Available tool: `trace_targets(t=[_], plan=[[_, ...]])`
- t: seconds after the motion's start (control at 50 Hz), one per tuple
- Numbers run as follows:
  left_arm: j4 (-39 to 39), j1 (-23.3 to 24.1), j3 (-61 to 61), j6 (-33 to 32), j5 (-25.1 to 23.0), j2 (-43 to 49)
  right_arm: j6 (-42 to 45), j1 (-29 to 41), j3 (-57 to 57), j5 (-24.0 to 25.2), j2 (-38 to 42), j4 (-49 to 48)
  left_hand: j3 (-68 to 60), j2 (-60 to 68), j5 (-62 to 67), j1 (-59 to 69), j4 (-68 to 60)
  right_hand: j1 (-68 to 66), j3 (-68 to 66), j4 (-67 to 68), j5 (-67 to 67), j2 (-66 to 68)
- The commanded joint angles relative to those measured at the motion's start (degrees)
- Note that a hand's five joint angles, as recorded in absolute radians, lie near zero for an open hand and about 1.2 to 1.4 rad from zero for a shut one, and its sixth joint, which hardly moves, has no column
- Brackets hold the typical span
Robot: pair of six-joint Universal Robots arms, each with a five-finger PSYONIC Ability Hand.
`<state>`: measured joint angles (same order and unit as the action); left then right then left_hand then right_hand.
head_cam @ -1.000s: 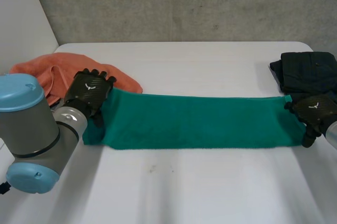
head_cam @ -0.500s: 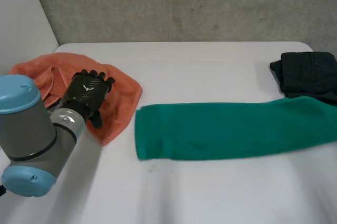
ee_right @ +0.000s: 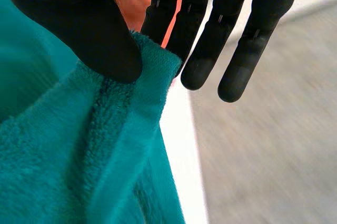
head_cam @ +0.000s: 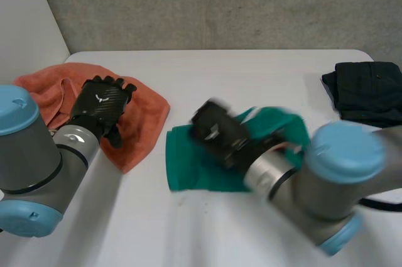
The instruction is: Fold the laundry.
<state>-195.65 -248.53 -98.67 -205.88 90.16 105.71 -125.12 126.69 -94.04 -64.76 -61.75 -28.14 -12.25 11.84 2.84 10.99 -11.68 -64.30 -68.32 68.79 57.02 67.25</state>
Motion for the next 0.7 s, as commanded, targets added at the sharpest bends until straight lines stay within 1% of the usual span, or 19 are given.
trace_targets(t=[0.02,0.04,0.06,0.08,0.1,0.14,0.16,0.18,0.2,0.22,0.26,0.34,0.4,0.42,0.44,0.48,0.52,0.6,0.7], plan=[[0.0,0.9,0.1,0.6,-0.1,0.6,1.5,5.4,2.2,-1.1,7.3,0.5,2.3,-1.8,-2.8,-1.0,1.7,-14.3,-10.2,9.8,11.5,11.3],[-0.1,1.1,0.1,0.6,-0.2,0.6,1.3,5.2,1.8,-1.5,7.2,0.5,2.3,-1.8,-2.8,-1.0,1.7,-0.8,3.3,-3.7,-2.0,-2.2],[-0.1,1.1,0.1,0.5,-0.2,0.6,0.5,5.0,1.1,-1.9,6.6,0.5,2.3,-1.8,-2.8,-1.0,1.7,30.9,34.9,-35.3,-33.6,-33.8],[-0.2,1.3,0.2,0.6,-0.2,0.6,-0.2,5.1,0.5,-2.1,6.2,0.4,2.3,-1.8,-2.8,-1.0,1.7,44.8,48.8,-49.3,-47.5,-47.8],[-0.3,1.4,0.4,0.5,-0.2,0.6,-1.3,4.8,-0.1,-2.5,5.5,0.2,2.3,-1.8,-2.8,-1.0,1.7,54.3,58.3,-58.8,-57.0,-57.2],[-0.3,1.6,0.7,0.5,-0.2,0.6,-4.3,3.7,-0.9,-3.8,3.2,0.2,2.3,-1.8,-2.8,-1.0,1.7,54.3,58.3,-58.8,-57.0,-57.2],[-0.3,2.1,1.0,0.5,-0.2,0.6,-8.9,-0.4,-2.0,-5.7,-1.3,1.0,2.3,-1.8,-2.8,-1.0,1.7,54.3,58.3,-58.8,-57.0,-57.2],[-0.3,2.4,1.2,0.5,-0.2,0.6,-10.5,-2.1,-2.6,-6.4,-2.9,1.3,2.3,-1.8,-2.8,-1.0,1.7,54.3,58.3,-58.8,-57.0,-57.2],[-0.4,2.9,1.6,0.5,-0.2,0.6,-14.2,-6.1,-3.5,-8.0,-5.8,2.8,2.3,-1.8,-2.8,-1.0,1.7,54.3,58.3,-58.8,-57.0,-57.2],[-0.4,3.2,1.8,0.5,-0.2,0.6,-16.2,-8.1,-4.1,-8.6,-7.1,3.9,2.3,-1.8,-2.8,-1.0,1.7,54.3,58.3,-58.8,-57.0,-57.2],[-0.4,3.9,2.4,0.5,-0.2,0.7,-20.7,-13.1,-5.7,-9.7,-8.3,8.2,2.3,-1.8,-2.8,-1.0,1.7,54.3,58.3,-58.8,-57.0,-57.2],[-0.5,6.8,3.7,0.6,-0.3,1.2,-24.2,-18.0,-8.9,-8.5,-8.8,14.7,2.3,-1.8,-2.8,-1.0,1.7,54.3,58.3,-58.8,-57.0,-57.2],[-1.4,10.4,5.2,0.6,-0.4,2.7,-23.7,-19.8,-11.4,-8.2,-9.1,15.1,2.3,-1.8,-2.8,-1.0,1.7,54.3,58.3,-58.8,-57.0,-57.2],[-1.7,11.5,5.8,0.5,-0.4,3.4,-22.9,-20.9,-13.2,-7.8,-9.2,14.4,2.3,-1.8,-2.8,-1.0,1.7,54.3,58.3,-58.8,-57.0,-57.2],[-2.4,13.8,6.7,0.5,-0.4,4.8,-22.2,-21.2,-13.9,-7.7,-9.2,14.1,2.3,-1.8,-2.8,-1.0,1.7,54.3,58.3,-58.8,-57.0,-57.2],[-3.1,15.9,7.9,0.4,-0.4,6.5,-19.7,-22.2,-15.5,-7.5,-9.2,12.9,2.3,-1.8,-2.8,-1.0,1.7,54.3,58.3,-58.8,-57.0,-57.2],[-3.9,19.1,9.9,0.4,-0.4,9.1,-18.2,-22.5,-16.3,-7.7,-9.3,12.4,2.3,-1.8,-2.8,-1.0,1.7,54.3,58.3,-58.8,-57.0,-57.2],[-4.8,23.8,14.3,0.4,-0.4,14.0,-17.0,-22.6,-16.7,-8.0,-9.3,11.8,2.3,-1.8,-2.8,-1.0,1.7,54.3,58.3,-58.8,-57.0,-57.2],[-5.2,25.7,20.6,0.2,-0.2,21.5,-17.1,-22.5,-16.9,-8.2,-9.1,9.7,2.3,-1.8,-2.8,-1.0,1.7,54.3,58.3,-58.8,-57.0,-57.2]])
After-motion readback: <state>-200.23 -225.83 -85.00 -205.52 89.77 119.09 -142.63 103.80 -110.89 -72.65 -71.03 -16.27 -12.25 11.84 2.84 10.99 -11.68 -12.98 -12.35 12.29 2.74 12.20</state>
